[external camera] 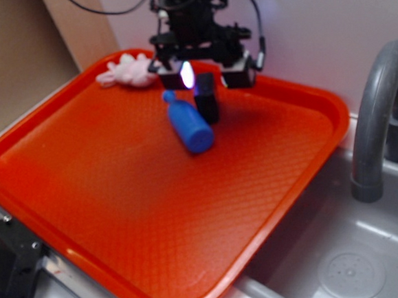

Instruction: Grab the black box.

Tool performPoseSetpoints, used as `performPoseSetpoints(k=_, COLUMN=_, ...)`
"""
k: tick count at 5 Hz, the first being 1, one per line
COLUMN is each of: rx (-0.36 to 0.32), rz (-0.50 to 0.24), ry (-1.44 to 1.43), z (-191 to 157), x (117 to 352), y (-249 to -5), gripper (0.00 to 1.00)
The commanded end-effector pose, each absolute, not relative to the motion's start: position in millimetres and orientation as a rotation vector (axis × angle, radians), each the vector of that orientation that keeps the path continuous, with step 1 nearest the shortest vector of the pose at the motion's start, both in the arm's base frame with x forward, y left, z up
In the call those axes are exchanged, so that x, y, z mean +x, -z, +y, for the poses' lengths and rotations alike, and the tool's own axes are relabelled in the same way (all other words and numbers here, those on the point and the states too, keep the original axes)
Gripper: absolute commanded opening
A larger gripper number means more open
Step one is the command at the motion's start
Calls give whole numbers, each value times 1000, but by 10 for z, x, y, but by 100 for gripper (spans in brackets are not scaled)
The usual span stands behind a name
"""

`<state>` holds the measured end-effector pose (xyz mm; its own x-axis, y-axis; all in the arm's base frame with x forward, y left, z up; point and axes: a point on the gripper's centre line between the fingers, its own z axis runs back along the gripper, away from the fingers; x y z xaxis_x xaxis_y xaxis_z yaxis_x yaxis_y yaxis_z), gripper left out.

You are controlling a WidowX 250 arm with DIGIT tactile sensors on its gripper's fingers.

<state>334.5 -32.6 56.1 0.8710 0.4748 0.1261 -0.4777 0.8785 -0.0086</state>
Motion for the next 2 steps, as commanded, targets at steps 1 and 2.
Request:
performPoseSetpoints(k=1, rx=-8, rz=-136, ry=-472, z=-279, x=3505, y=-578, gripper=0)
performPoseSetpoints(k=2, rx=8, rz=-166, ry=-439, z=-241, x=3393, y=-814, gripper=0)
